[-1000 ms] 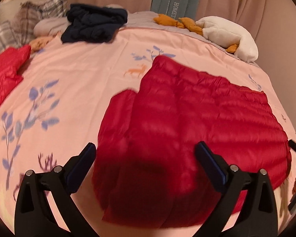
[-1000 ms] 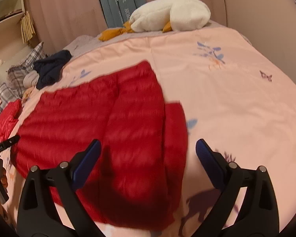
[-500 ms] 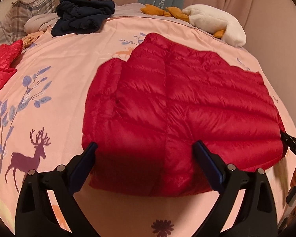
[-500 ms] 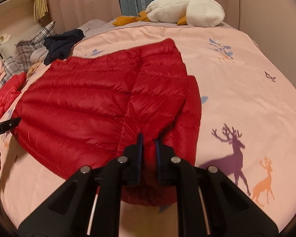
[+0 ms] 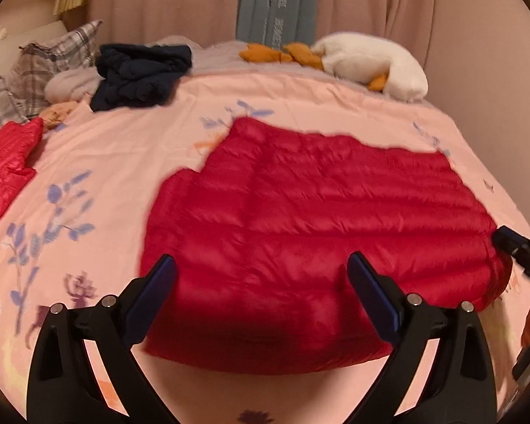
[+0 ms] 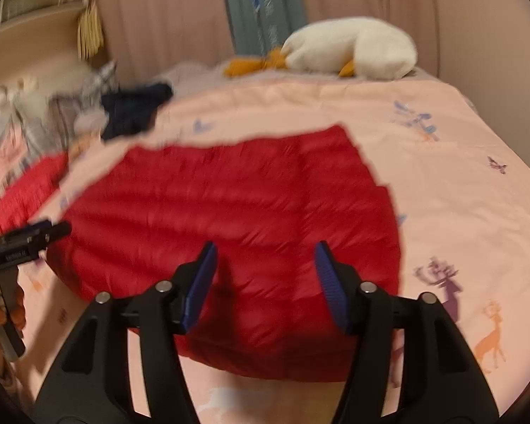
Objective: Fold large clothes
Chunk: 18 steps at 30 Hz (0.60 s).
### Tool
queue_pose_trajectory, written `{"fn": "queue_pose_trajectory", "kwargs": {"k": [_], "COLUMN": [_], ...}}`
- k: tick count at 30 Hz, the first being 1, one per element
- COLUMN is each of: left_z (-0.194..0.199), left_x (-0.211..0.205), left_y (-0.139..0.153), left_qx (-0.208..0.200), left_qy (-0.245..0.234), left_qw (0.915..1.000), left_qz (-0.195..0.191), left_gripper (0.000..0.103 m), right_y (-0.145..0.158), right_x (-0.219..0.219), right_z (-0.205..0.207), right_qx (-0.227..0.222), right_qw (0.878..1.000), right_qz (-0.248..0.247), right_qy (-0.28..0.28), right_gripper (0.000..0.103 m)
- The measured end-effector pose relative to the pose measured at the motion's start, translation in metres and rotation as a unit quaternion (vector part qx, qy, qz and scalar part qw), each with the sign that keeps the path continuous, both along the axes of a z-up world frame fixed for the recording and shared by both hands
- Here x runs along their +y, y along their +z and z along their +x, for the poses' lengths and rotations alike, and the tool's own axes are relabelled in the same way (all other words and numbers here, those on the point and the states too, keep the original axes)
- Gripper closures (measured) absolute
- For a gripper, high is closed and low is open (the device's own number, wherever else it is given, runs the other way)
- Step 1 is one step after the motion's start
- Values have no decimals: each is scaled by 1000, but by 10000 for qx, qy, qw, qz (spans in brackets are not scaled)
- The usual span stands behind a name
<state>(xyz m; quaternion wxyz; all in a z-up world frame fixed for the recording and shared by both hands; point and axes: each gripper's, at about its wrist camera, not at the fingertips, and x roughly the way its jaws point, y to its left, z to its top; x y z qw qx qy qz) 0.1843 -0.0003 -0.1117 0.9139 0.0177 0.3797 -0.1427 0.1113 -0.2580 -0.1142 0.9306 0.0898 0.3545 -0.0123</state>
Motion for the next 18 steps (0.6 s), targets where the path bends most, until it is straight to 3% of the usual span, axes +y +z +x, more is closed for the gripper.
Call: {"fn": "queue_pose_trajectory", "kwargs": {"k": [5,9,12,18], "left_z": [5,2,-9,-14], "left_x": [-17,-16,-13,-21], "left_y": [-23,-14,-3,-15], "left_qx": [218,258,172,484], "left_qy": [38,120,120,84], "left_qw": [9991,9989,9996,9976], "left_qz": [355,366,186,485], "left_gripper": [3,3,3,3], "right_y": [-23,-13,-3,-19], "right_x": [9,9,8,12], "right_z": [14,9,-7,-8], "right_qx": [388,448,243,699], "right_qw": [9992,9989,9994,9972], "right_qz": [-106,-62,75,-79], "right_qy": [-78,-147,-220,-255], "right_gripper": [40,39,31,31]}}
